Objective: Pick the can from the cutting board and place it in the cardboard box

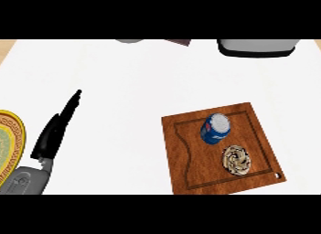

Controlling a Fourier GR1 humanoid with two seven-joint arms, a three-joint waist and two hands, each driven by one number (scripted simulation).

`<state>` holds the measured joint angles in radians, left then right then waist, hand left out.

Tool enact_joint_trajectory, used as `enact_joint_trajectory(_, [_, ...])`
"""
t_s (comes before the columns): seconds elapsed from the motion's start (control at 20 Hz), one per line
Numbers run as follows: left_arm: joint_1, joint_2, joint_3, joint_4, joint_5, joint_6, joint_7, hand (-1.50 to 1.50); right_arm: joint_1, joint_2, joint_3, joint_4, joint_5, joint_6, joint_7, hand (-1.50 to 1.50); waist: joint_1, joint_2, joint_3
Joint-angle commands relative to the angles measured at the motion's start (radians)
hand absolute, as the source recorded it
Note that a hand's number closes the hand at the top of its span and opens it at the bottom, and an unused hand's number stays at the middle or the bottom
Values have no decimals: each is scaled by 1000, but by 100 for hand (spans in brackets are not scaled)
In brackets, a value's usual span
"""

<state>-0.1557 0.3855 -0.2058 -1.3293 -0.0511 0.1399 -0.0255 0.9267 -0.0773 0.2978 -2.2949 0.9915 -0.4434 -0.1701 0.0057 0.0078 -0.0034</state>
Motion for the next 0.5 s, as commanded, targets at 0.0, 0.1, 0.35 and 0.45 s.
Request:
enact_joint_trajectory(0.0, [-31, 16, 29, -35, 23, -37, 51, 0, -24, 73, 129, -62, 234, 103, 187, -150, 2, -4, 1])
enact_joint_trajectory(0.1, [10, -21, 2, 7, -9, -23, -20, 0, -140, 75, 146, -60, 276, 188, 311, -150, 4, -3, 2])
enact_joint_trajectory(0.35, [8, -55, 4, 16, -53, 6, -16, 0, -399, 77, 149, 88, 256, 273, 473, -150, 0, -6, 3])
enact_joint_trajectory(0.45, [6, -38, 44, -9, -37, -34, 16, 0, -440, 77, 94, 101, 227, 309, 456, -150, -5, -8, 3])
